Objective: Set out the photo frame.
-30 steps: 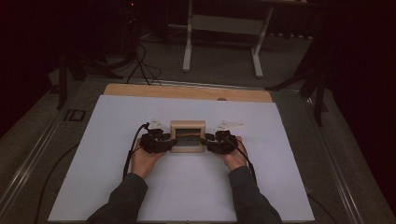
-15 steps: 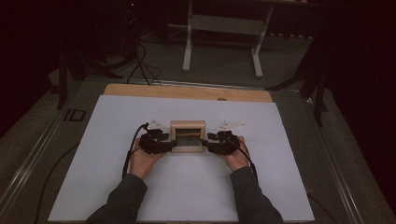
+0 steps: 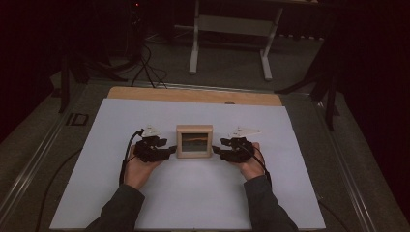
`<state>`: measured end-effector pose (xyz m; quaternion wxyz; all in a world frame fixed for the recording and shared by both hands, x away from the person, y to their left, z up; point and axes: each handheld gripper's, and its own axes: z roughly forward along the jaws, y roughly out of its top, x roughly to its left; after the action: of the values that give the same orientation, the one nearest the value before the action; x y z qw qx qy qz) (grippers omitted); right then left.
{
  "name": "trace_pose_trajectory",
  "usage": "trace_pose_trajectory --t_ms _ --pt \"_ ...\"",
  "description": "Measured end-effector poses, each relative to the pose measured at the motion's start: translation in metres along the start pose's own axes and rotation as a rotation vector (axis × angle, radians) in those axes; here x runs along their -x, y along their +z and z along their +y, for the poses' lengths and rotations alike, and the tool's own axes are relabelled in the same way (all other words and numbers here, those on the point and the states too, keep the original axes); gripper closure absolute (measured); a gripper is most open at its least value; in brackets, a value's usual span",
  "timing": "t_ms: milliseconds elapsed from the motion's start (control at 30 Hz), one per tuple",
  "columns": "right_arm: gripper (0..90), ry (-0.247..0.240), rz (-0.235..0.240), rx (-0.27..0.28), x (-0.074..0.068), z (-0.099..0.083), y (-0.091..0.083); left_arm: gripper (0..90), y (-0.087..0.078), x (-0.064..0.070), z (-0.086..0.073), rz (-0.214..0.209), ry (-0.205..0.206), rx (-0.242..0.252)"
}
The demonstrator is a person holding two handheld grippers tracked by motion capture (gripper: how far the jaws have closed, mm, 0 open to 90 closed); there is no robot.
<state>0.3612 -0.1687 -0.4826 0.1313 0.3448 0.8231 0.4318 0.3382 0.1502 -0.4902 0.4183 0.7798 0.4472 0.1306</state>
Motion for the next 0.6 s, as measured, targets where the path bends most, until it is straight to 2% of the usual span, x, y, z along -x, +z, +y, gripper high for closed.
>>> trace_pose_trajectory --t_ms 167,333,600 --pt "47.9 0.013 -0.018 0.003 0.005 -0.01 -0.013 46.5 -0.012 -0.009 -0.007 0.023 -0.016 0.002" --pt "47.3 0.041 -0.045 0.01 0.015 -0.023 -0.029 46.4 -0.022 -0.016 -0.015 0.053 -0.023 -0.003" --pt "44.5 0.102 -0.12 0.001 0.036 -0.048 -0.05 44.7 -0.03 -0.025 -0.032 0.146 0.001 -0.048"
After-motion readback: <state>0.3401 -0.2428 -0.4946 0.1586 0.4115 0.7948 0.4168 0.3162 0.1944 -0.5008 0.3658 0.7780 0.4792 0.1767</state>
